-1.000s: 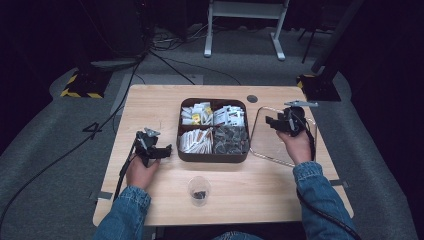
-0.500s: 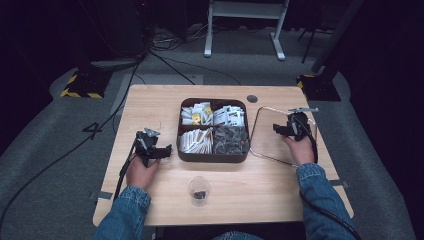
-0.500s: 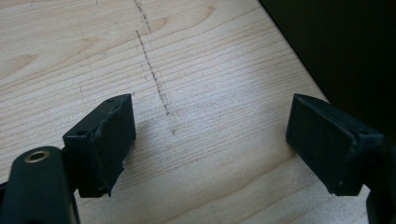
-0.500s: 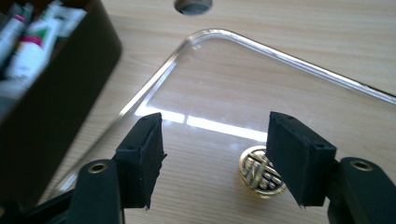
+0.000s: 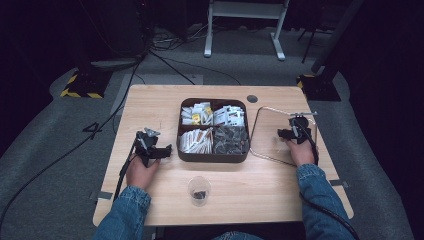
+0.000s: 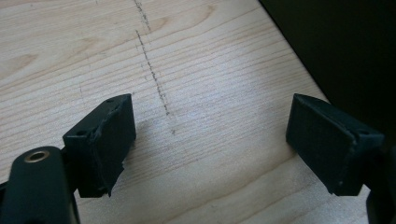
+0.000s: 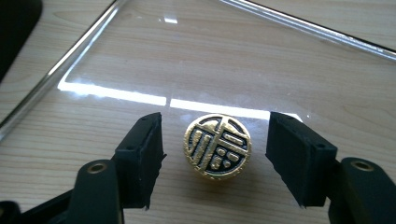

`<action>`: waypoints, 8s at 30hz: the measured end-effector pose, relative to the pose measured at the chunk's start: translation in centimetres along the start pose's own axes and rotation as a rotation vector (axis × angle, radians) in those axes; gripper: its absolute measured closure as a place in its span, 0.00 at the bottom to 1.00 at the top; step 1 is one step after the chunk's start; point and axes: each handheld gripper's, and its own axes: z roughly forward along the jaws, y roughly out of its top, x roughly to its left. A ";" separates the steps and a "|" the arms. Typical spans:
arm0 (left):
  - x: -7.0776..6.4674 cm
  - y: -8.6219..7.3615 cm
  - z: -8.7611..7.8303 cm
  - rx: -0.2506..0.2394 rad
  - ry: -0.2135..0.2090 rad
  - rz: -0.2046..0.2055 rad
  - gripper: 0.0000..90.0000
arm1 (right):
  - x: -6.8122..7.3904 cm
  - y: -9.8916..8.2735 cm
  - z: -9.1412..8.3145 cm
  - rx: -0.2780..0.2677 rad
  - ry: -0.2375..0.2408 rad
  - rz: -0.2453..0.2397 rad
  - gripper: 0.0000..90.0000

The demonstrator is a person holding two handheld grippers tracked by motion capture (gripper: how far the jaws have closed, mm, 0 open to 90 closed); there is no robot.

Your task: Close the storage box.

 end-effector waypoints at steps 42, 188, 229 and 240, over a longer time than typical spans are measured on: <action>0.0 0.0 0.0 -0.001 0.000 0.001 0.18 | 0.1 -0.5 0.8 0.002 -0.005 -0.015 0.65; 0.2 0.1 0.1 -0.001 0.003 -0.006 0.18 | 24.0 6.8 -4.0 -0.129 0.274 -0.205 0.65; 0.2 0.1 0.1 0.000 0.003 -0.005 0.18 | 25.2 6.2 -0.7 -0.070 0.217 -0.260 0.65; 0.2 0.1 0.1 -0.001 0.002 -0.005 0.18 | 24.9 6.2 -0.2 -0.078 0.220 -0.271 0.64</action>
